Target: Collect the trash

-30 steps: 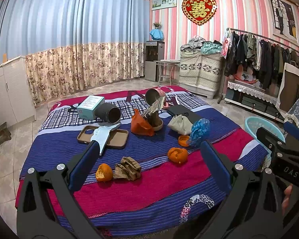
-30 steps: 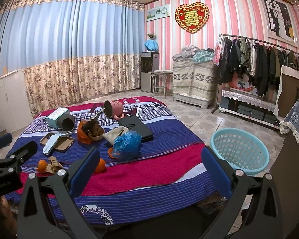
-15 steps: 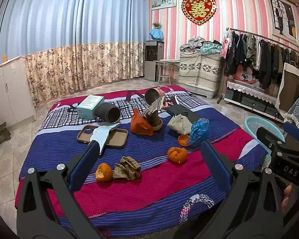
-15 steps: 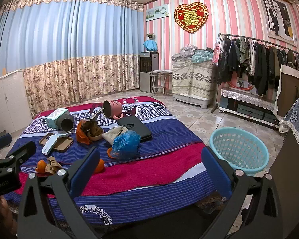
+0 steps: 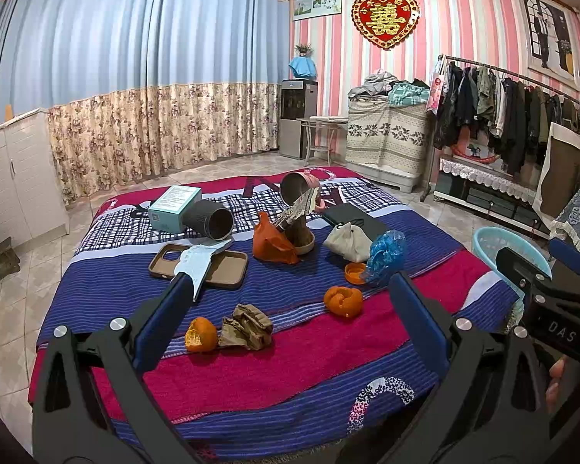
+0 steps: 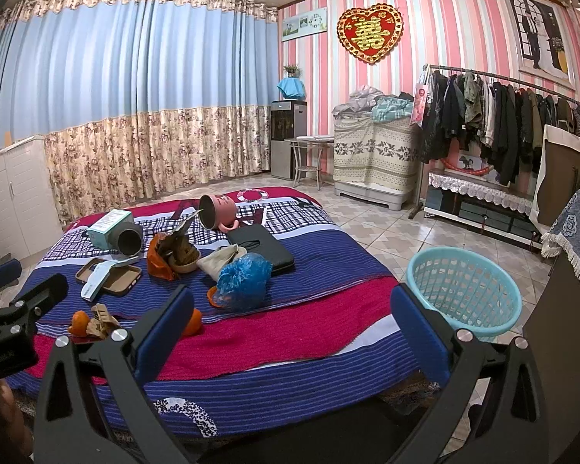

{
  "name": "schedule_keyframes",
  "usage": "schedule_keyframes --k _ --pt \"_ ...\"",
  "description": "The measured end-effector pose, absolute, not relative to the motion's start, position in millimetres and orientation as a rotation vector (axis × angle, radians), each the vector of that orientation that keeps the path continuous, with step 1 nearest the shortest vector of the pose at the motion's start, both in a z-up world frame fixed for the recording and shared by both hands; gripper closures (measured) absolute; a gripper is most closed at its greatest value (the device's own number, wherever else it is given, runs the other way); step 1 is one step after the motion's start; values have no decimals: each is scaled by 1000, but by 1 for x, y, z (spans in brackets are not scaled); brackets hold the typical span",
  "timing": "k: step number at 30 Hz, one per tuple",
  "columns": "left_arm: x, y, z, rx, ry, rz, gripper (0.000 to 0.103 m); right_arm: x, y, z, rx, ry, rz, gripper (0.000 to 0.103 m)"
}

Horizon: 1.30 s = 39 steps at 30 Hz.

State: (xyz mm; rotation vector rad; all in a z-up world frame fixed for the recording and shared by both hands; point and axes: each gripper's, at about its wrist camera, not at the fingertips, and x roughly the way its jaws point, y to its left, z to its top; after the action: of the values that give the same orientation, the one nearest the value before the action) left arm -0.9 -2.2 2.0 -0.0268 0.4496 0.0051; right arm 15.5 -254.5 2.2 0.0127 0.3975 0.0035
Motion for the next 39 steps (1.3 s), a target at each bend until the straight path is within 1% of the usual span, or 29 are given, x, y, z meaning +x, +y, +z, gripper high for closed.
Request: schedule_keyframes --k 22,32,39 --pt "-1 -2 2 -26 450 5 5 15 -254 2 15 395 2 4" --pt "-2 12 10 -10 452 16 5 15 -266 0 8 380 -31 4" --pt "-5 24 -6 -12 463 18 5 16 -272 -1 -2 372 -60 4"
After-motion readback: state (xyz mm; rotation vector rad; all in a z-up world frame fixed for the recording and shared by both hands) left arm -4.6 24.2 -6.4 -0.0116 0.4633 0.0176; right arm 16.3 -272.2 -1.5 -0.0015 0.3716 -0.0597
